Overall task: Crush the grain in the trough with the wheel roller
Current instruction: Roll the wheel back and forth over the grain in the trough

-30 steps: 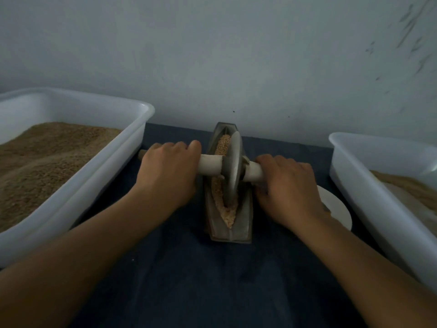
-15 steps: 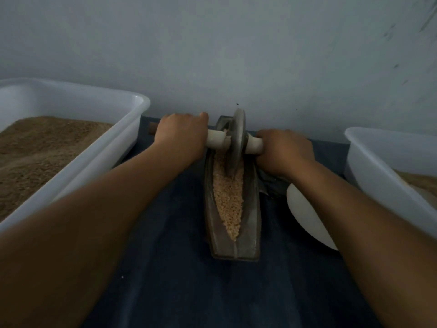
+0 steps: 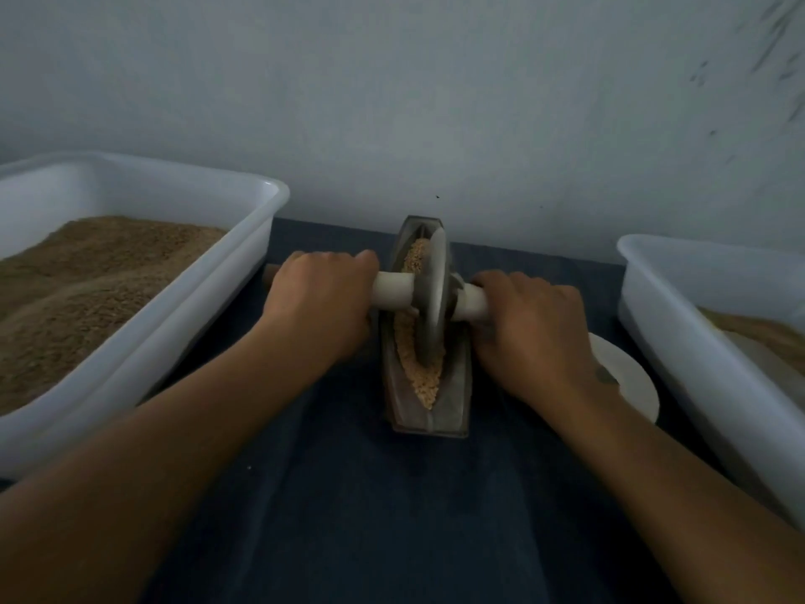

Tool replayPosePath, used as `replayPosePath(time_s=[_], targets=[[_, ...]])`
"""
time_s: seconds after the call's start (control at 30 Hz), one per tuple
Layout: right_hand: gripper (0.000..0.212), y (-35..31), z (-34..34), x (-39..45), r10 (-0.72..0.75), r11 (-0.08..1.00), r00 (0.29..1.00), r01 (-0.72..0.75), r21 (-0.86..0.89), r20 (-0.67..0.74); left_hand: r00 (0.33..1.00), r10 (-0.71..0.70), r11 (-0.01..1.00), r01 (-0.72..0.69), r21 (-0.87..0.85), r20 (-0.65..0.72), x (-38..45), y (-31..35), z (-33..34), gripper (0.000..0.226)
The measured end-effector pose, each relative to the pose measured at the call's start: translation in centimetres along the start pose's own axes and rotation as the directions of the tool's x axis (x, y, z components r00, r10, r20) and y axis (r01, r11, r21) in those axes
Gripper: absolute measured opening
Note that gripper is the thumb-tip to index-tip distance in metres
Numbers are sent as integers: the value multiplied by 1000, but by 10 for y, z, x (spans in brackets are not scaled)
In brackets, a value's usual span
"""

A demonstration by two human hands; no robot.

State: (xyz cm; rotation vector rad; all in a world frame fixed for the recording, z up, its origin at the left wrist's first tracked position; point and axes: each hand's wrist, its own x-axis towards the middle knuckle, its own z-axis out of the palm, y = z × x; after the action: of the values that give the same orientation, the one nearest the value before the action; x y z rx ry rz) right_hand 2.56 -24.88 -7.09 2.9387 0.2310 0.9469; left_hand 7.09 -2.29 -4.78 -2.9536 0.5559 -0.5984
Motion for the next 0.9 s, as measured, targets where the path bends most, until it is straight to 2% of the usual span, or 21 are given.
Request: replayPosePath(time_s=[0.1, 0.23, 0.4, 0.53, 0.7, 0.9], targets=[[37, -6, -14, -18, 21, 999, 999, -22, 27, 27, 996, 45, 999, -46, -6, -73, -14, 2, -7, 29], [38, -8, -27, -29, 12, 999, 999, -14, 49, 31, 994, 44, 999, -45, -11, -103, -25, 1, -14, 29], [28, -5, -19, -21, 1, 1000, 1000, -1, 26, 30, 992, 41, 997, -32, 69, -120, -18, 4, -5, 39], [23, 3, 3, 8, 7, 999, 997, -4, -35, 81, 999, 6, 997, -3, 81, -37, 10, 3, 6, 39], [25, 13, 26, 56, -12, 993, 995, 23, -113, 96, 981, -99, 994, 105, -25, 168, 47, -3, 13, 29], [23, 25, 37, 91, 15, 993, 977, 10, -114, 214, 965, -125, 991, 134, -24, 230, 74, -4, 15, 30]])
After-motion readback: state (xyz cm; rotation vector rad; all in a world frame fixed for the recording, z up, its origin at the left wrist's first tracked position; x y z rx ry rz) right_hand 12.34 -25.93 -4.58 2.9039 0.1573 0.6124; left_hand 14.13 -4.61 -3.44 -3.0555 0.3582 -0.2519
